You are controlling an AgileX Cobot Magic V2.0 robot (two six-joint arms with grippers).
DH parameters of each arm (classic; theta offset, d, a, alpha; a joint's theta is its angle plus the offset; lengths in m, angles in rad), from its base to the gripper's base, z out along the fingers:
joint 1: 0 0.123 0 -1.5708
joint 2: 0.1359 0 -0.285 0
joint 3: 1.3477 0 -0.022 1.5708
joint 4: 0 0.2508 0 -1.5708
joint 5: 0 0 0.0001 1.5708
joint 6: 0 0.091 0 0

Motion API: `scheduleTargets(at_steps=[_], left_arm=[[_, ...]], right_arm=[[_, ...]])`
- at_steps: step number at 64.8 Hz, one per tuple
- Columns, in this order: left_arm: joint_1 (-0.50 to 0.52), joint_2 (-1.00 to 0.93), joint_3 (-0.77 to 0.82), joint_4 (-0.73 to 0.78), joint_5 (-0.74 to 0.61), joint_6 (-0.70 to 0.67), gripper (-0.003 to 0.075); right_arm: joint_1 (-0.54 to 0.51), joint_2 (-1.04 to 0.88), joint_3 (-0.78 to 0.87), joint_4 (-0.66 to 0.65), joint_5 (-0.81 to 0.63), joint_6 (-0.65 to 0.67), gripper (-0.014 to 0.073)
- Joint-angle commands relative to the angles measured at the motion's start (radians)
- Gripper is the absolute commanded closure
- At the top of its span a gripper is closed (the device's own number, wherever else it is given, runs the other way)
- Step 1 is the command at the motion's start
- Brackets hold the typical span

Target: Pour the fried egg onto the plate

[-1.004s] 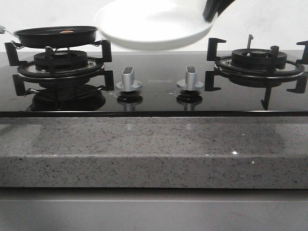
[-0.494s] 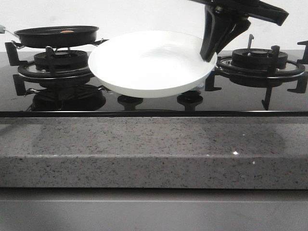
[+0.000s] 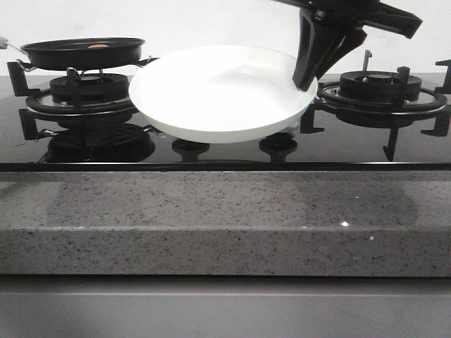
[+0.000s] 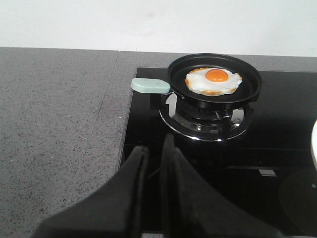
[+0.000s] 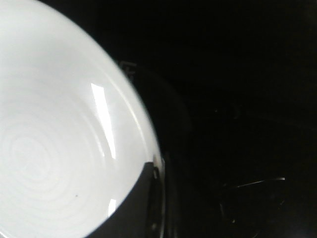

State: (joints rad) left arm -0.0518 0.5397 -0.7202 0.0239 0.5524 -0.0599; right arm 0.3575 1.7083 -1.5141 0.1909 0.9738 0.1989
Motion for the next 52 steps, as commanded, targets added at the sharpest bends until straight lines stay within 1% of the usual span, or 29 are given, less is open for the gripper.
scheduleTargets(at_steps=[1,29,35,40,45,46,47,48,52], left_arm=[[0.001,0.01,-0.034,0.003,-0.086,0.0,0.065],[0.001,0.01,-0.032,0.001,-0.12,0.0,0.065],[0.001,0.011,-0.031,-0.008,-0.127,0.0,0.0629],[0.001,0.015,-0.031,-0.012,-0.131,0.0,0.0545],[0.001,0.029,-0.031,-0.012,-0.153,0.0,0.0344],[0.001,0.032,-0.031,-0.012,-0.16,0.0,0.0325],[0.001,0.035,-0.031,-0.012,-0.168,0.0,0.0287],[0.001,0.039,-0.031,-0.012,-0.172,0.0,0.0233],[0.001,0.058,-0.031,-0.012,-0.197,0.0,0.0117]], right_arm=[[-0.002,-0.044,-0.025,-0.012,-0.043,-0.009,0.0662],[-0.002,-0.044,-0.025,-0.012,-0.043,-0.009,0.0662],[-0.002,-0.044,-0.025,-0.012,-0.043,-0.009,0.0662],[-0.002,-0.044,-0.025,-0.012,-0.043,-0.009,0.0662],[-0.002,-0.044,-0.025,-0.012,-0.043,-0.009,0.0662],[-0.002,-0.044,-0.025,-0.012,-0.043,-0.009,0.0662],[-0.002,-0.044,-0.025,-0.012,-0.043,-0.009,0.0662],[-0.002,-0.044,-0.025,-0.012,-0.043,-0.009,0.0662],[-0.002,-0.044,-0.025,-0.012,-0.044,-0.009,0.0662]])
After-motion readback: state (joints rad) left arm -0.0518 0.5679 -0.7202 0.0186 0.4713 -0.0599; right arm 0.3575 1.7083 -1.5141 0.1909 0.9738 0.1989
